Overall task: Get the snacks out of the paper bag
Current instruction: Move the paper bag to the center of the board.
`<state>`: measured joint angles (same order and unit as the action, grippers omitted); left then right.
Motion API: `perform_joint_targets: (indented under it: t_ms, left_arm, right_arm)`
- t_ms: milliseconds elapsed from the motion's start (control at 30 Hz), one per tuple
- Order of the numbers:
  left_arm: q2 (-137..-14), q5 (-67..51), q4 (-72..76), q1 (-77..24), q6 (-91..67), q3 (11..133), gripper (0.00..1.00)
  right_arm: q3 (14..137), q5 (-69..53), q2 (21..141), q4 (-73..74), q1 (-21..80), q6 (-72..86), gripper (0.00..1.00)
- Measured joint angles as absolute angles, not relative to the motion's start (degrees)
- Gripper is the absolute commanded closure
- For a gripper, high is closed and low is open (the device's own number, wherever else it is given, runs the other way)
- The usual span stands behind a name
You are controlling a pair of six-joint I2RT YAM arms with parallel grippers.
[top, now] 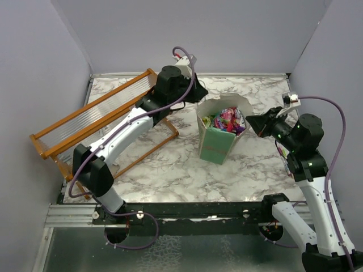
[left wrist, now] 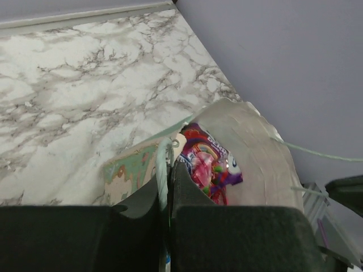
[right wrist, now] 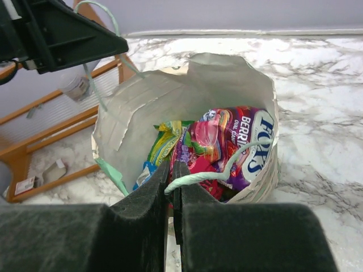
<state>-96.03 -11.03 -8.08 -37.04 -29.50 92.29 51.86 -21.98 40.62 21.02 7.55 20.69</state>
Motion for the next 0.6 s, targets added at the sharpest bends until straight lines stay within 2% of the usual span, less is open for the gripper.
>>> perform_joint_targets:
  t_ms: [500,533,600]
  left_arm:
    - [-64.31,-8.19,-15.81,-33.15,-34.0,68.16,1.0]
    - [-62.46,-7.66,-16.23,-33.01,-34.44,67.02,0.99]
    - [-59.66,-6.33,-17.28,-32.82,-35.4,65.43,0.89]
  right_arm:
    - [52.42,-51.68,55.16,7.27,8.23,25.5,0.92]
    - [52.42,-52.77,55.7,6.39,8.47,26.17,0.92]
    - [52.42,-54.57,56.27,5.08,9.17,27.16,0.92]
